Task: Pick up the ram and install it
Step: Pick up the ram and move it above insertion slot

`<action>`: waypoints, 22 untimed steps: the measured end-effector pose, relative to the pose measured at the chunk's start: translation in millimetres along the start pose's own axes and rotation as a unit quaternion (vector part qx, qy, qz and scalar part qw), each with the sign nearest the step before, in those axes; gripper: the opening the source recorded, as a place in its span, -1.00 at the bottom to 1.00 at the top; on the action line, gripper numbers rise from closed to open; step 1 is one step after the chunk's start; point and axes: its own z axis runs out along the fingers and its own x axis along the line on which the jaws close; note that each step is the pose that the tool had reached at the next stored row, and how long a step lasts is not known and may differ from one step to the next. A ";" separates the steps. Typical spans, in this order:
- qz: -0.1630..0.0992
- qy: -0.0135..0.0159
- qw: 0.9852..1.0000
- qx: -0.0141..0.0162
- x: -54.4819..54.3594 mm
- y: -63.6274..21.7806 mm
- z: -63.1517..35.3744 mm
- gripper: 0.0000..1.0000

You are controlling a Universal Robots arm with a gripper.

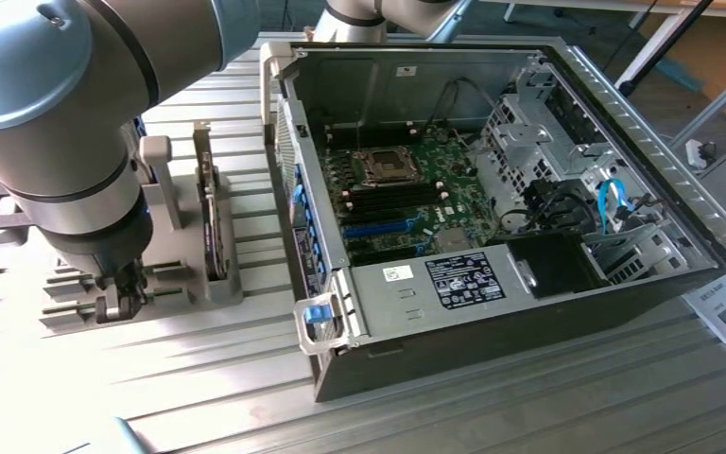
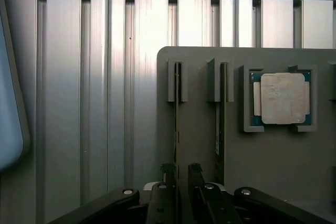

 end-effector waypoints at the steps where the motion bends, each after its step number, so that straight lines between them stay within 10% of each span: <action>1: 0.000 0.000 1.000 0.000 0.0 0.0 0.0 -0.50; 20: 0.000 0.000 1.000 0.000 1.0 0.0 0.4 -0.50; 22: 0.000 0.000 1.000 0.000 1.1 0.0 0.4 -0.76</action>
